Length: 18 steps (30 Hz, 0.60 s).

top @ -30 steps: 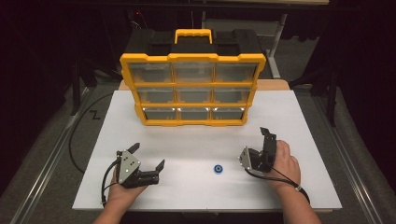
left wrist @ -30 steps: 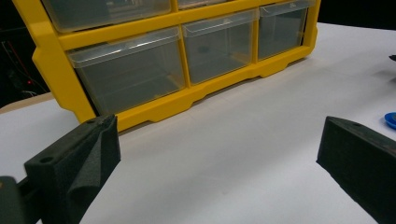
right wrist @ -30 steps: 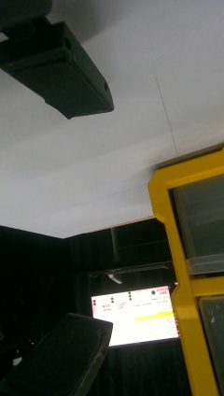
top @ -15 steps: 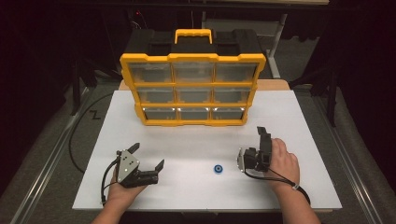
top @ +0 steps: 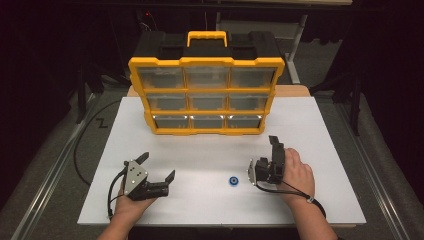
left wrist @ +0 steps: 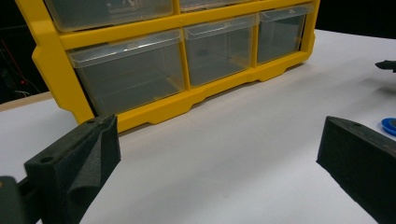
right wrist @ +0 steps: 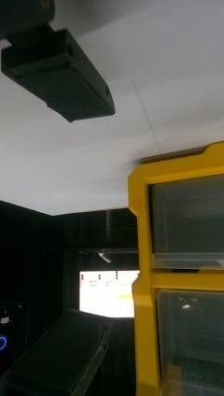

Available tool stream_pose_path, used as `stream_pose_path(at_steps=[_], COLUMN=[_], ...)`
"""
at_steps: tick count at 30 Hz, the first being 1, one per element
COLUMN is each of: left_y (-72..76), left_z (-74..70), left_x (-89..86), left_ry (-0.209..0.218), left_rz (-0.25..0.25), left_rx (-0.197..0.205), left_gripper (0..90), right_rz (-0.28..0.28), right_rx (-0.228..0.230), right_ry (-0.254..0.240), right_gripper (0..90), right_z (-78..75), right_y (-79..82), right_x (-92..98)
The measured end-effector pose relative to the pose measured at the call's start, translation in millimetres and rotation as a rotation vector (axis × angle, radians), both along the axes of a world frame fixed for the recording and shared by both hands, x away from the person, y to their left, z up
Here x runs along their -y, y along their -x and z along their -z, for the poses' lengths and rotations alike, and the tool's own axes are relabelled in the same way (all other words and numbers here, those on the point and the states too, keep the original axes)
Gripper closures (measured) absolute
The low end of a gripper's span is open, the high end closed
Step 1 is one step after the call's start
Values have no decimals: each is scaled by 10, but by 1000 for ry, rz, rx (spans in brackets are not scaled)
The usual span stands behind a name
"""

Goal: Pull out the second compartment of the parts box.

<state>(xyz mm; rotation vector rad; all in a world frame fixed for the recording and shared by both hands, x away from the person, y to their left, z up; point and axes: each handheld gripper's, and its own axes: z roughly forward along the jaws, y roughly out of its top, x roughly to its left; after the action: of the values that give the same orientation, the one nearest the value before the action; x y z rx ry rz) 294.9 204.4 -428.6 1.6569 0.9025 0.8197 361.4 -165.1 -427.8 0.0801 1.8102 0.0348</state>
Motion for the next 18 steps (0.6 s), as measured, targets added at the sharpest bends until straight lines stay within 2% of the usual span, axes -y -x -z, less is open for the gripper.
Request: stream_pose_path(at_steps=[8,14,16,18], left_y=[-6,-6,-8,-3], left_z=[0,-4,-5,-8], left_x=[6,0,0,0], left_ry=[-3,2,5,1], left_rz=[6,3,1,0], left_rx=[2,0,-3,0], left_gripper=[1,1,1,2], right_rz=[-13,-40,-38,-46], right_rx=[18,50,37,50], right_ry=[-14,-27,-25,-28], right_gripper=[151,215,231,249], right_z=[-14,-24,-37,-37], right_y=[2,-22,-28,-49], right_x=[-69,-157,-196,-243])
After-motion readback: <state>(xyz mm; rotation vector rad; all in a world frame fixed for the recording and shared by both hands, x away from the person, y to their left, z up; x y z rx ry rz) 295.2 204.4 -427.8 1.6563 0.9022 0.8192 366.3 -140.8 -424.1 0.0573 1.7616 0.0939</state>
